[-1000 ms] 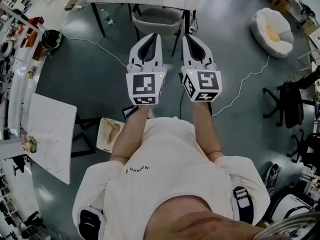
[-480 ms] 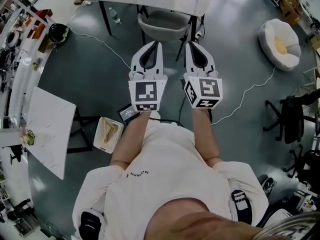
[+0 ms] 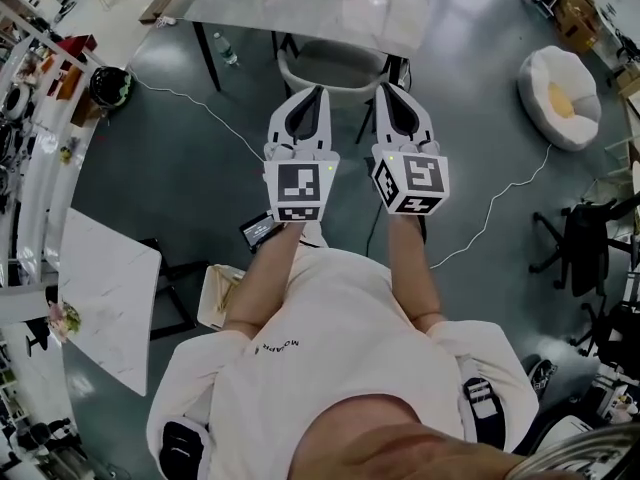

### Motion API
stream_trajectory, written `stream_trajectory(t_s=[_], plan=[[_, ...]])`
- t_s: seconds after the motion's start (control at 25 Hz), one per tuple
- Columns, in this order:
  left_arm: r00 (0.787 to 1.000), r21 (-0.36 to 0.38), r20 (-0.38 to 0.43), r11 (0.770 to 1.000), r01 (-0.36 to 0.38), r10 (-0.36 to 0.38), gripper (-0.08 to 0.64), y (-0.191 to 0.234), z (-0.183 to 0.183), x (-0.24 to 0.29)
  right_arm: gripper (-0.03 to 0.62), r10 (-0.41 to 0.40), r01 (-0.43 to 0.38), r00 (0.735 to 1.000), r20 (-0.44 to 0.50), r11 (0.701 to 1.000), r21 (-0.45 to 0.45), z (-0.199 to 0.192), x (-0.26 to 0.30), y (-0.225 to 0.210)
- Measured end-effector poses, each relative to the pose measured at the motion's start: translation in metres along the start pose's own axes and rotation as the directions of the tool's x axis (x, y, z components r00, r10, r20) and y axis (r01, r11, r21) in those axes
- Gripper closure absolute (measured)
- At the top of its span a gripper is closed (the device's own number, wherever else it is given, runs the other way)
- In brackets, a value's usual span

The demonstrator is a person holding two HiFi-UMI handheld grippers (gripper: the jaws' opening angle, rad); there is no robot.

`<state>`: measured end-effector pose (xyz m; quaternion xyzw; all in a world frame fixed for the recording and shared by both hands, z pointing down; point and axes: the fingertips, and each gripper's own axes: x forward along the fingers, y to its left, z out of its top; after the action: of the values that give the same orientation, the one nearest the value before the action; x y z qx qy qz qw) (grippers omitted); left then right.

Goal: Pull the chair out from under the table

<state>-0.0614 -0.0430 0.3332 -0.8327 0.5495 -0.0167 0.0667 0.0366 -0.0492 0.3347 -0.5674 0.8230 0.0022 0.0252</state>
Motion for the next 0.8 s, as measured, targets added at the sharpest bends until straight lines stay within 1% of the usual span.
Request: stream_trajectory(t_s=[0.12, 0.28, 0.44, 0.52, 0.64, 0.8], plan=[[0.999, -0.004, -0.009, 0.999, 0.033, -0.033, 0.558, 0.023, -0.003, 0.026, 0.580, -0.032, 0.032, 0.999, -0.010, 0.999, -0.011, 0.001, 0.032, -0.002], [0.996, 0.008, -0.035, 0.997, 0.082, -0.082, 0.558, 0.041, -0.011, 0.050, 0.580, -0.076, 0.076, 0.997, -0.031, 0.997, -0.008, -0.001, 0.060, -0.006], [0.992, 0.001, -0.052, 0.994, 0.112, -0.112, 0.558, 0.051, -0.024, 0.070, 0.580, -0.107, 0.106, 0.993, -0.054, 0.994, -0.017, -0.012, 0.075, -0.008], [0.989, 0.005, -0.063, 0.991, 0.132, -0.131, 0.558, 0.046, -0.029, 0.078, 0.580, -0.117, 0.116, 0.991, -0.071, 0.993, -0.020, -0.016, 0.076, -0.015], [0.982, 0.069, -0.089, 0.983, 0.172, -0.165, 0.558, 0.035, -0.037, 0.090, 0.580, -0.120, 0.118, 0.988, -0.095, 0.993, -0.027, -0.020, 0.079, -0.028], [0.972, 0.158, -0.134, 0.964, 0.211, -0.191, 0.558, 0.038, -0.053, 0.111, 0.580, -0.120, 0.116, 0.986, -0.115, 0.992, -0.038, -0.030, 0.084, -0.042]])
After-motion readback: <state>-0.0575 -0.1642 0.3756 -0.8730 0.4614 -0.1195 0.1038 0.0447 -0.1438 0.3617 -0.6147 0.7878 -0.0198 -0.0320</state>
